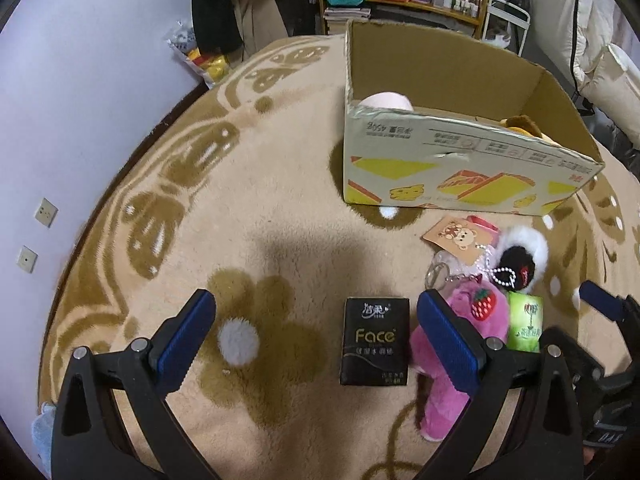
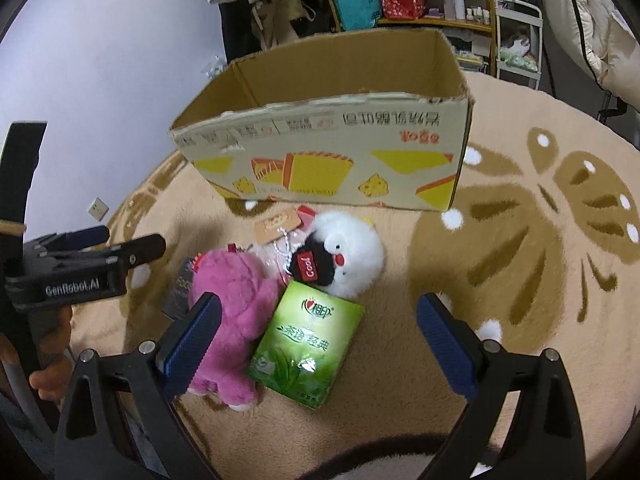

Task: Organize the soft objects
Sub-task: 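Move both grippers back toward the remaining items beside the box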

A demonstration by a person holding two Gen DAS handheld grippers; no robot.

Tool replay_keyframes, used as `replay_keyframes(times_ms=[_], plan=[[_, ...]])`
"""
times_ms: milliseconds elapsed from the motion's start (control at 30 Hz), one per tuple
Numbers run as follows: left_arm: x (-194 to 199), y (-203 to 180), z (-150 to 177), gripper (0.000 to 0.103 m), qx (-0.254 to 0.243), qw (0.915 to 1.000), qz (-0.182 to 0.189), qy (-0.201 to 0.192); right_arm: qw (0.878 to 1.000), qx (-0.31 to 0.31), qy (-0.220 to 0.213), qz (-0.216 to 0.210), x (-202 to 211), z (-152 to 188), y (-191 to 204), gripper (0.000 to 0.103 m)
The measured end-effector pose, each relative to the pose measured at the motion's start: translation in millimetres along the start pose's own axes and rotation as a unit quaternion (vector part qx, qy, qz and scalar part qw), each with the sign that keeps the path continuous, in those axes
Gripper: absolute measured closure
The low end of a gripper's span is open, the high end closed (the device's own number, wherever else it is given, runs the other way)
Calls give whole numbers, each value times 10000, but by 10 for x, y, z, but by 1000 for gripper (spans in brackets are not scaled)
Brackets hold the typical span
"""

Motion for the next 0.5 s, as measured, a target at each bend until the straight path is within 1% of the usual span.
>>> replay_keyframes(times_ms=[267,500], plan=[[-263,109,-27,3,342,9990,164,246,9996,112,246,97,-182,85,18,1],[-426,68,9,3,422,9976,296,456,9991,198,367,122,-259,128,42,1]])
Point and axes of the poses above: each gripper's, at about its wrist camera, not at the fingertips, and x roughly against the way its jaws point, y to its left, z to its underside, the point moved 10 cm from there along -x, roughly the way its jaws point, and after that the axes turned 15 degrees about z, right-handed, at the moved point
